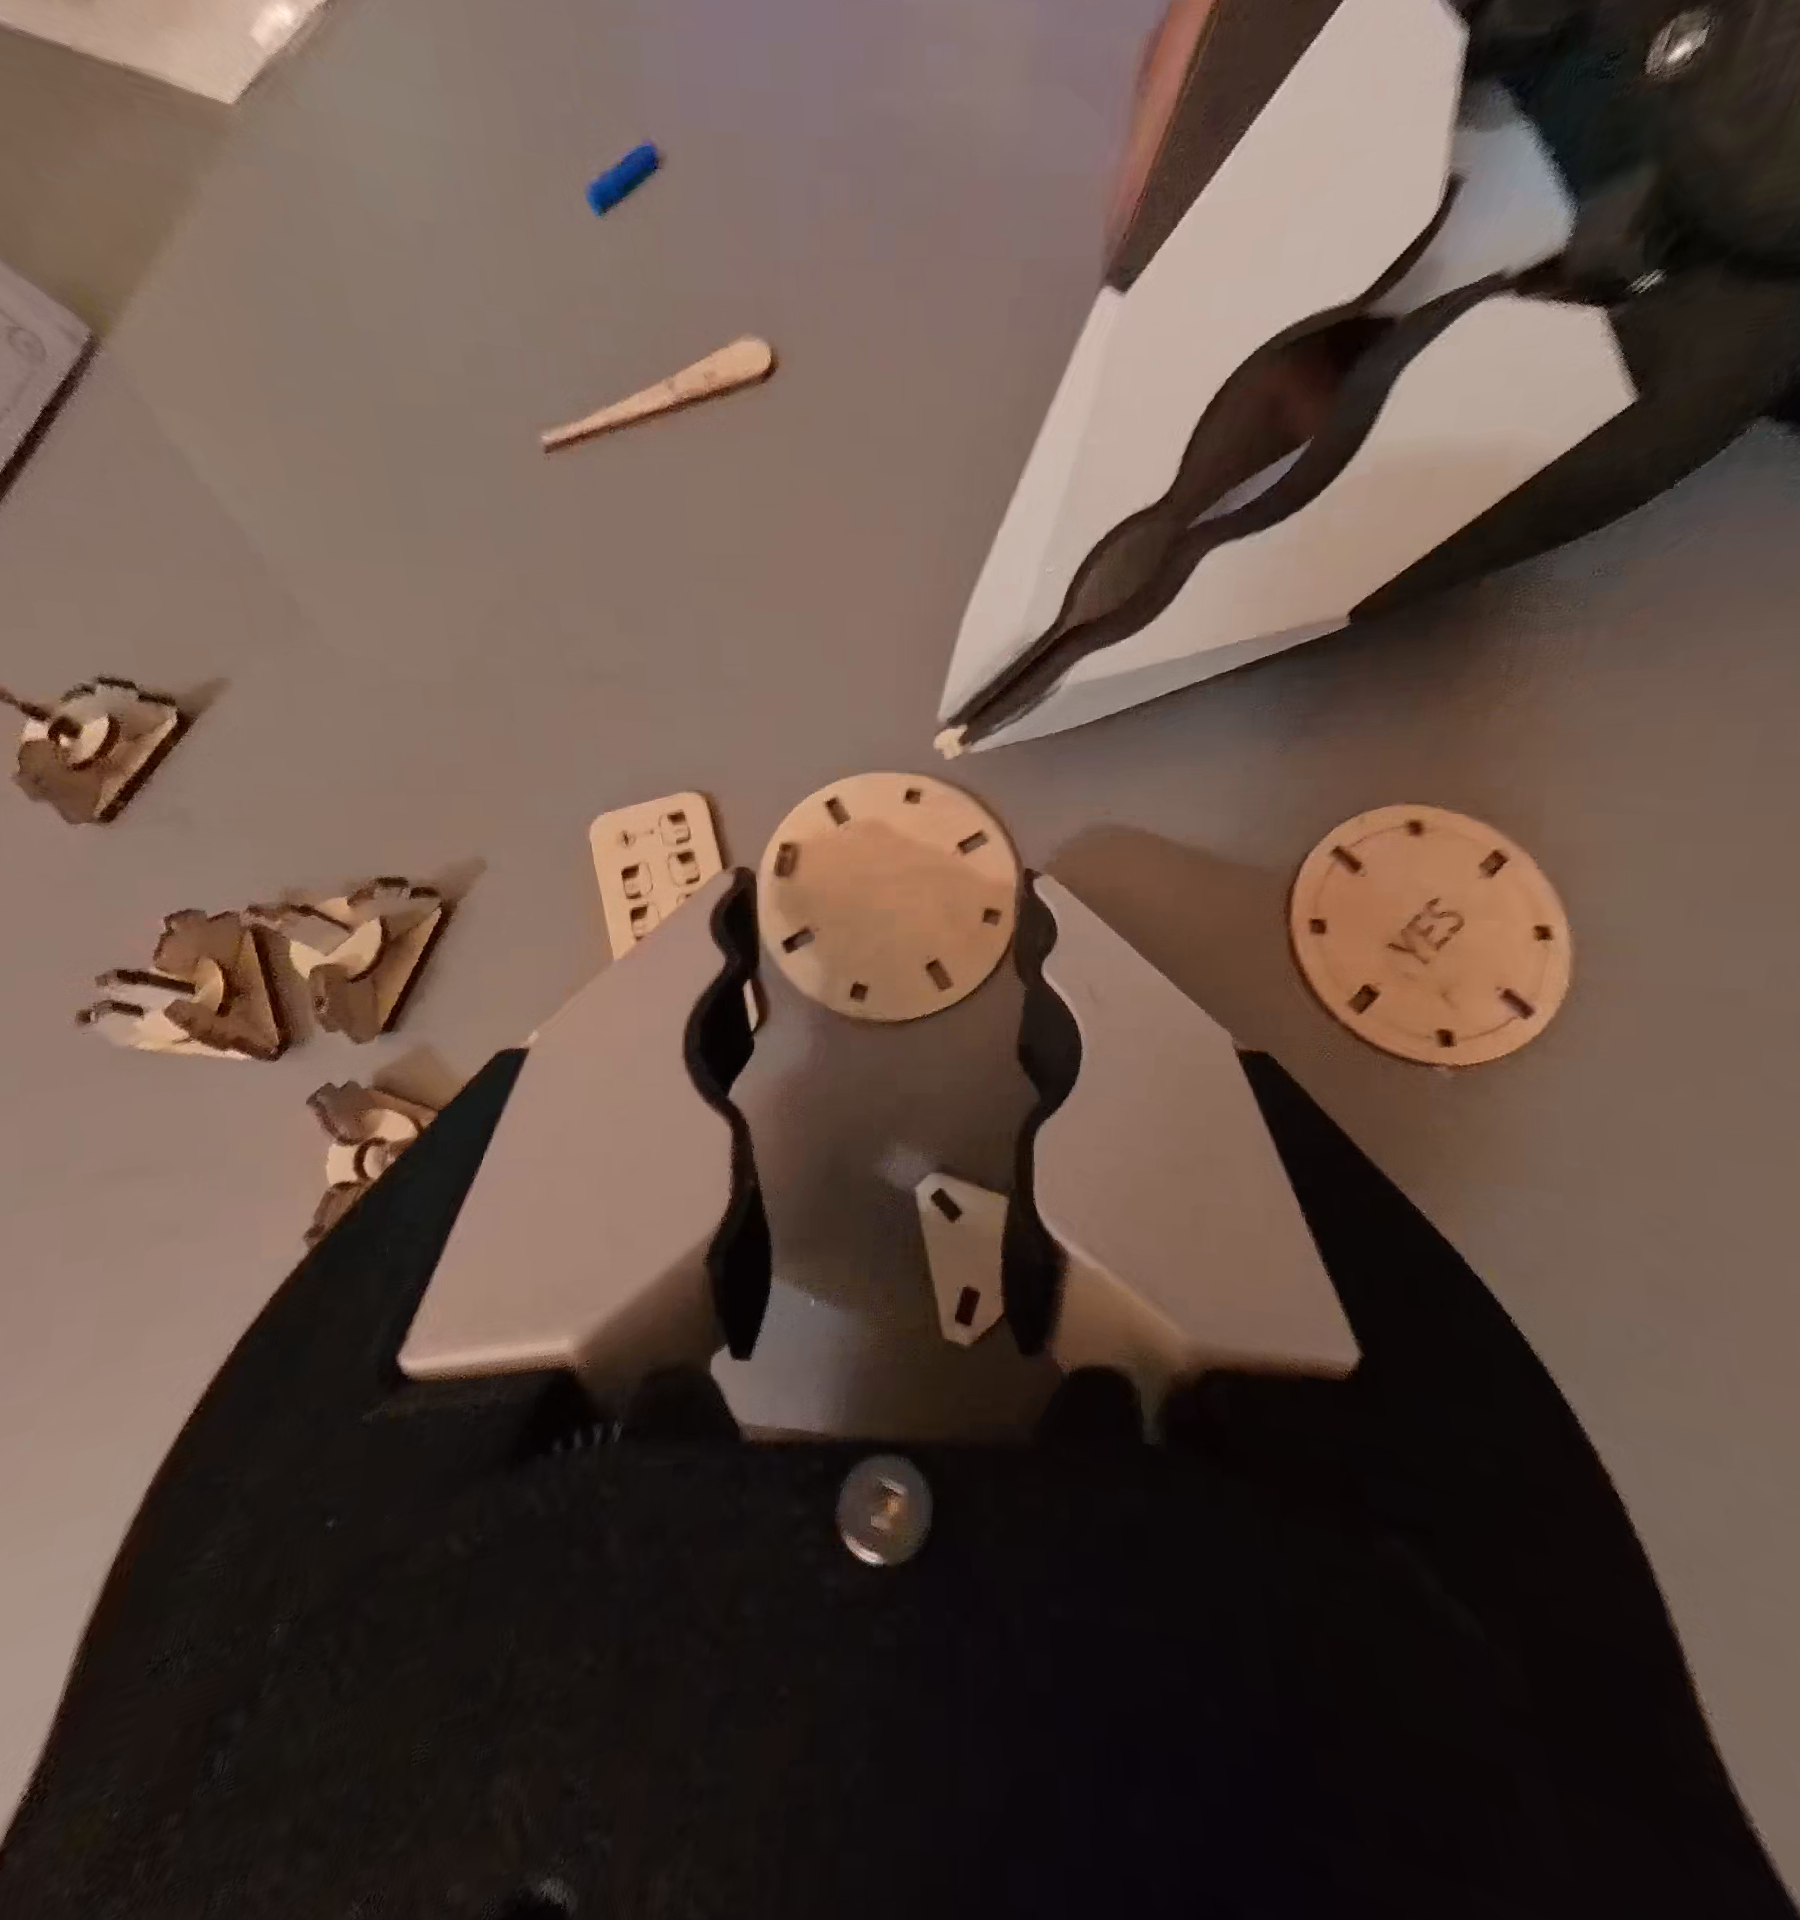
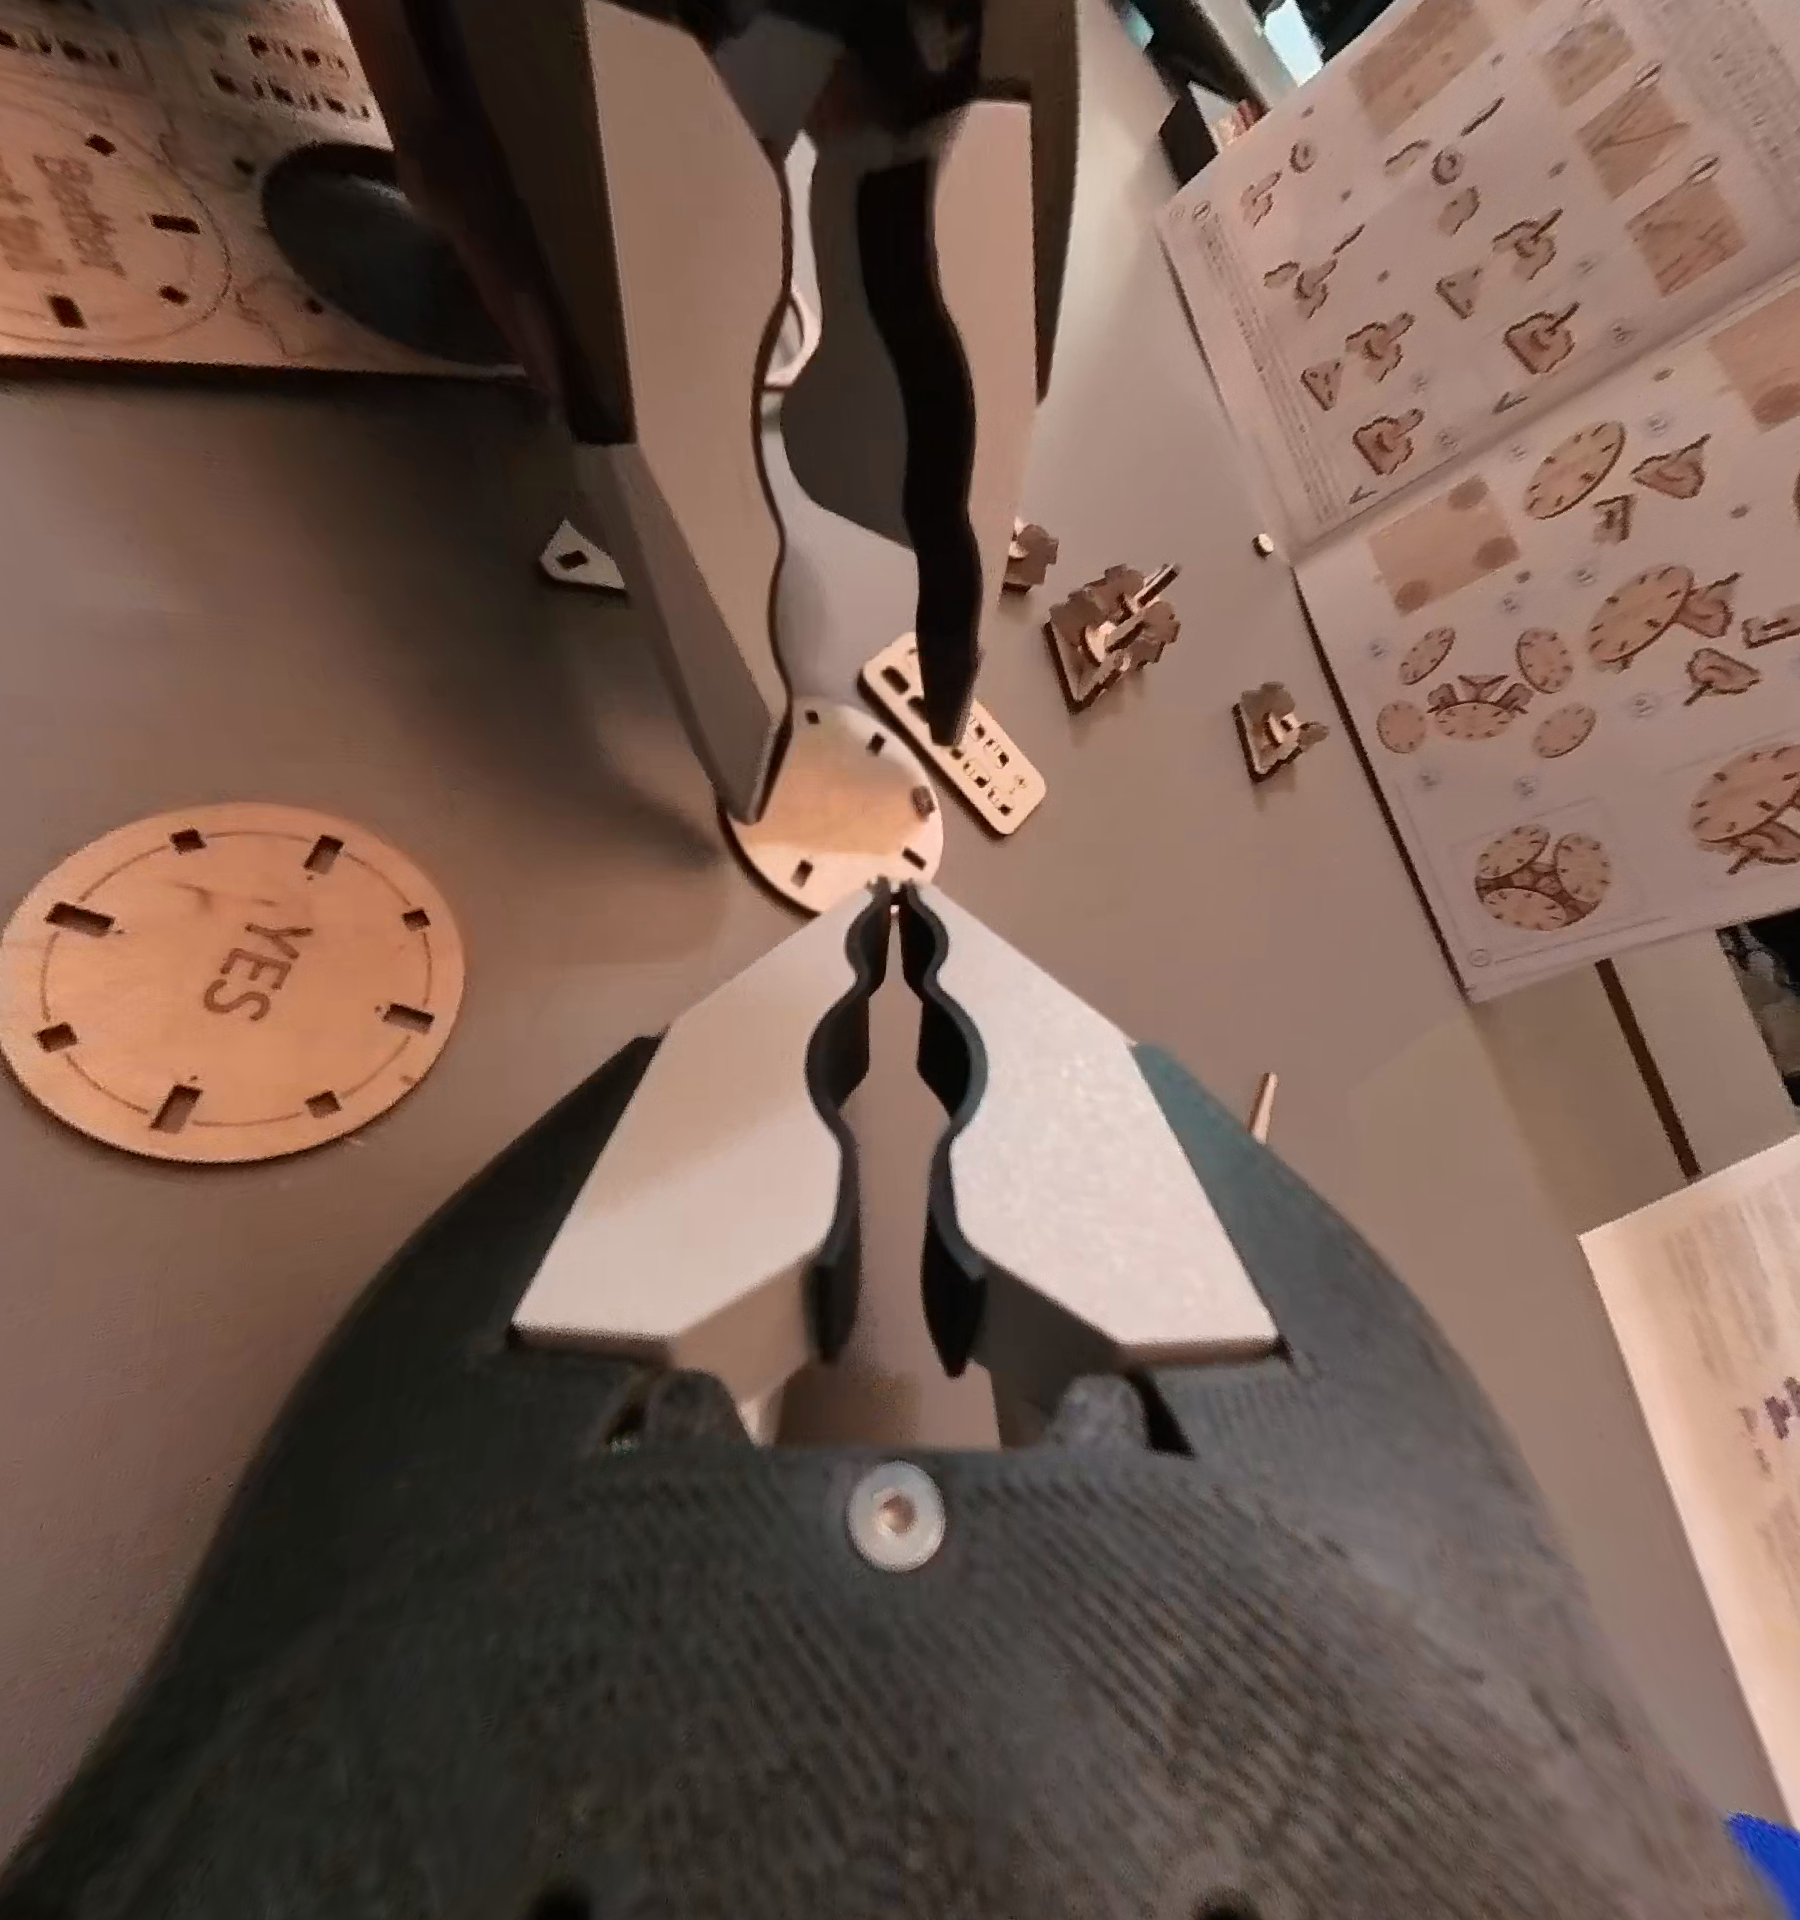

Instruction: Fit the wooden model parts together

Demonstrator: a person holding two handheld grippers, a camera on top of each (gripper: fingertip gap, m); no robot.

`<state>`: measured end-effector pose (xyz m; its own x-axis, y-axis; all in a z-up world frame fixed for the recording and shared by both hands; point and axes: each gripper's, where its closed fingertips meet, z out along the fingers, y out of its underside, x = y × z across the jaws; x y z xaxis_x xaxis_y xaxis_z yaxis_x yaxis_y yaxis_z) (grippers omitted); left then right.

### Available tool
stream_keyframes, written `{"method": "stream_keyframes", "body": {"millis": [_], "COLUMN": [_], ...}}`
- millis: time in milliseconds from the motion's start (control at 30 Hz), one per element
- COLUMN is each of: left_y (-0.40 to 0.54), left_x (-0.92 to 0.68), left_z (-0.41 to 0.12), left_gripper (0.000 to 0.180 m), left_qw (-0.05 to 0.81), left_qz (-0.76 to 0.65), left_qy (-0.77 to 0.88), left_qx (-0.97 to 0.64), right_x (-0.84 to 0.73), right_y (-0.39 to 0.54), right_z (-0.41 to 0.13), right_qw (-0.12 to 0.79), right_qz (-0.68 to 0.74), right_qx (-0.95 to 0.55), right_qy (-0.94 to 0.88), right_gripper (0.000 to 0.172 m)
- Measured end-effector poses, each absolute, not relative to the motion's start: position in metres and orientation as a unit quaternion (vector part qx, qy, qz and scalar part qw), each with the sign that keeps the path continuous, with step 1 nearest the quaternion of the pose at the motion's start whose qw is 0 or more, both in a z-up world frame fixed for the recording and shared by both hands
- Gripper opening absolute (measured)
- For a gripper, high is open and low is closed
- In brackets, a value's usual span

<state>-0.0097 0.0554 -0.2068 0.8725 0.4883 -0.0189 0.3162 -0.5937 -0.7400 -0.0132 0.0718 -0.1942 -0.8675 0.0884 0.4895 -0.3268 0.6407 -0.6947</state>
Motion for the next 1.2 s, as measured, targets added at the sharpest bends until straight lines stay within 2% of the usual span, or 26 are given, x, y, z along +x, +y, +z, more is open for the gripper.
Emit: {"method": "stream_keyframes", "body": {"millis": [67,300,433,833,1200], "left_y": [0.050,0.049,0.049,0.049,0.048], "left_x": [-0.011,0.001,0.006,0.003,0.002], "left_z": [-0.216,-0.217,-0.214,-0.219,-0.219], "left_gripper": [0.054,0.053,0.045,0.043,0.043], "left_qw": [0.362,0.359,0.366,0.357,0.358], "left_qz": [0.108,0.064,0.049,0.096,0.093], "left_qy": [-0.233,-0.246,-0.241,-0.223,-0.227], "left_qx": [-0.896,-0.898,-0.898,-0.902,-0.901], "right_x": [-0.014,-0.014,-0.017,-0.025,-0.020], "right_y": [0.071,0.070,0.071,0.071,0.070], "right_z": [-0.198,-0.209,-0.209,-0.208,-0.207], "right_qw": [0.250,0.253,0.263,0.379,0.346], "right_qz": [0.408,0.386,0.381,0.313,0.341], "right_qx": [0.069,0.075,0.075,0.136,0.114], "right_qy": [-0.875,-0.884,-0.883,-0.860,-0.867], "right_gripper": [0.000,0.000,0.000,0.000,0.003]}}
